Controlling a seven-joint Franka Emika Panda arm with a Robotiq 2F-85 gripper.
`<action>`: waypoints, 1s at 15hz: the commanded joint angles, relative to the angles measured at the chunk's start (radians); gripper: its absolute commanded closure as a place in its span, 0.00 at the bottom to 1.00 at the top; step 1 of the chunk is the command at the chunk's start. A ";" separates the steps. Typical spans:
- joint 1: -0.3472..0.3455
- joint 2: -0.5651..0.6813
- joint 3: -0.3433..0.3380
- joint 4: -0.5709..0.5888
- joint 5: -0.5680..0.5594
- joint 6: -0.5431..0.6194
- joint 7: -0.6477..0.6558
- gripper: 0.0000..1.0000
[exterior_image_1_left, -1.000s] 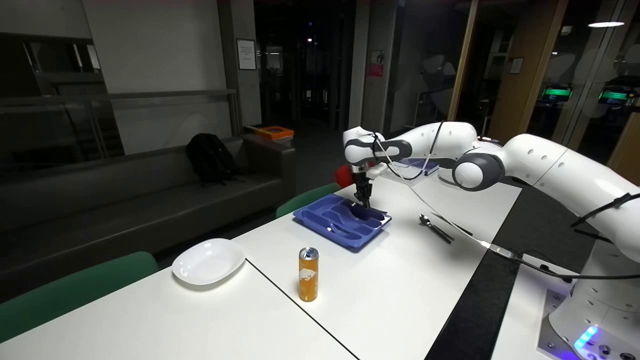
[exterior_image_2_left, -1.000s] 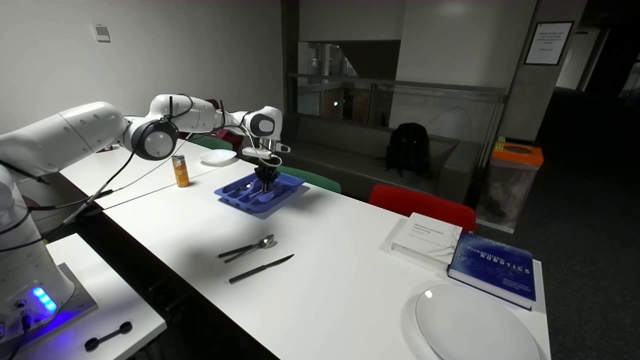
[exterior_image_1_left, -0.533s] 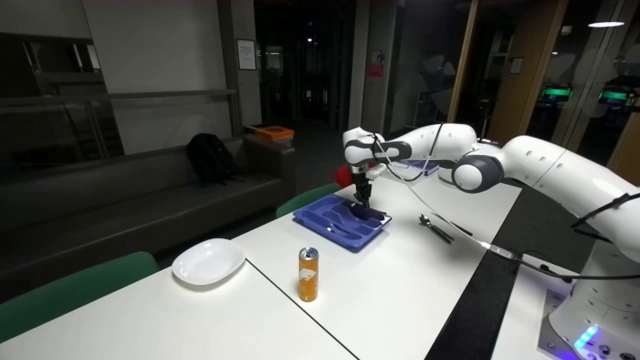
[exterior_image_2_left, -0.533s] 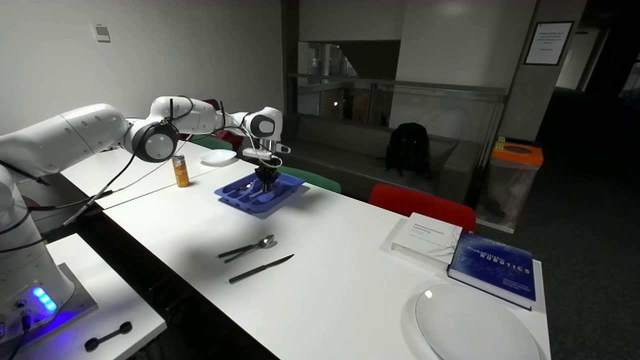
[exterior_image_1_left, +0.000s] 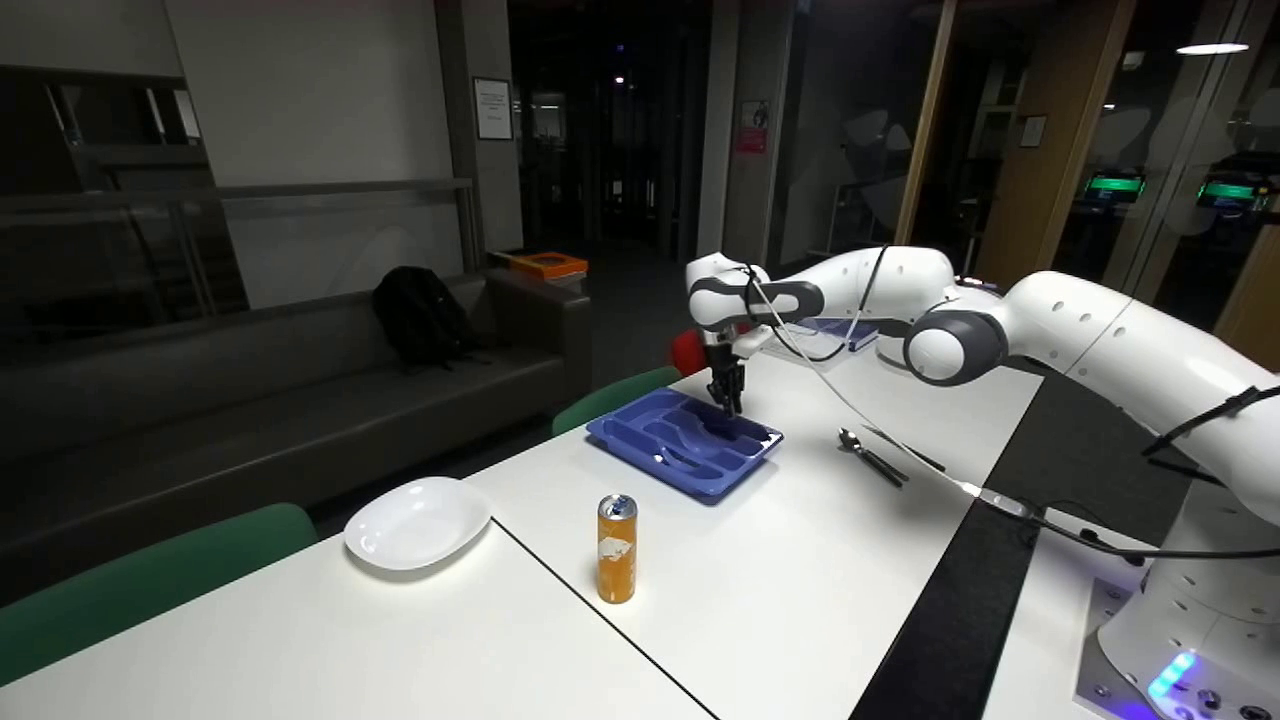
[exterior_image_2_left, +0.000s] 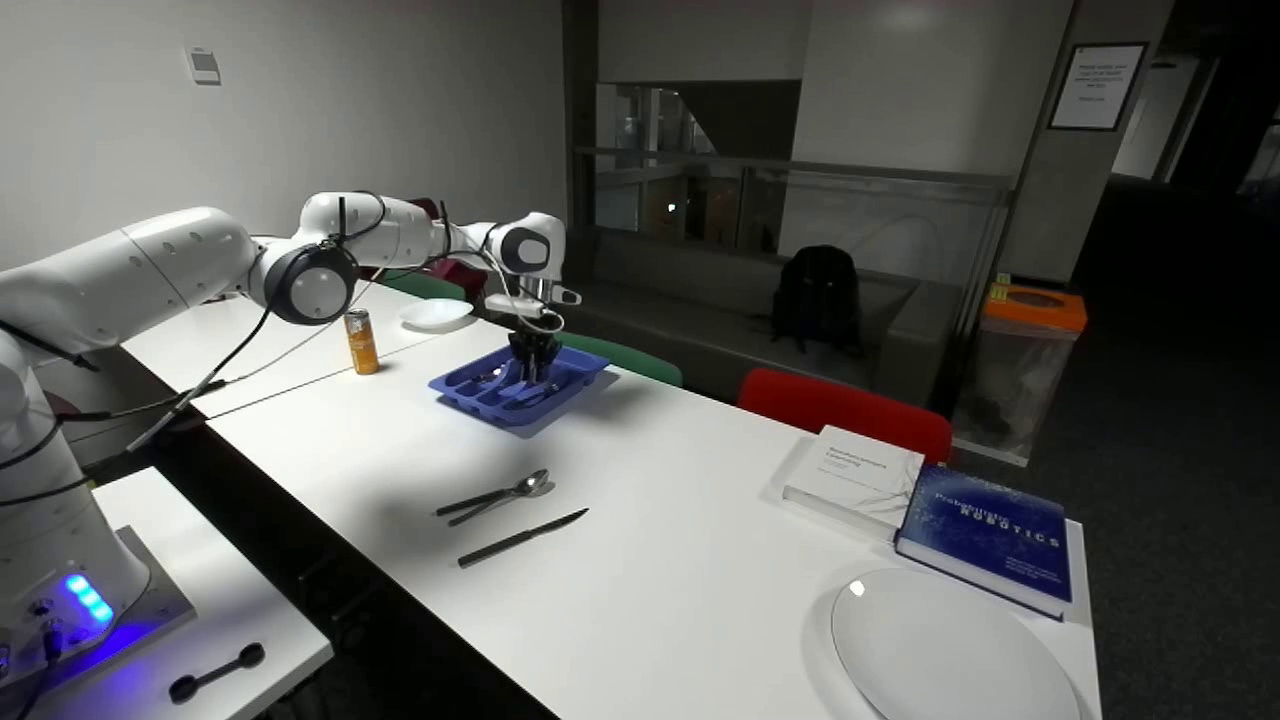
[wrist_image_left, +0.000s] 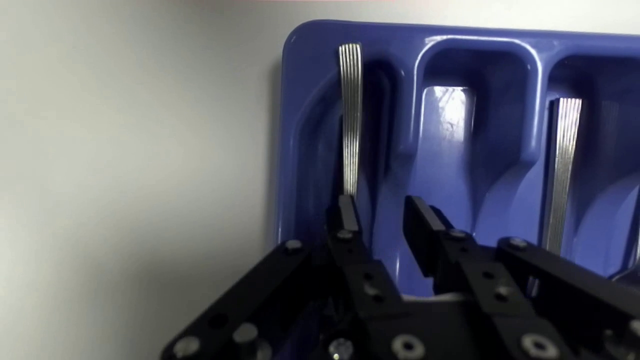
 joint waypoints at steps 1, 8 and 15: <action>-0.015 0.022 0.011 0.059 0.016 -0.045 -0.021 0.35; -0.004 -0.006 0.009 0.046 0.010 -0.030 -0.011 0.00; 0.017 -0.088 0.017 0.023 0.025 -0.028 0.059 0.00</action>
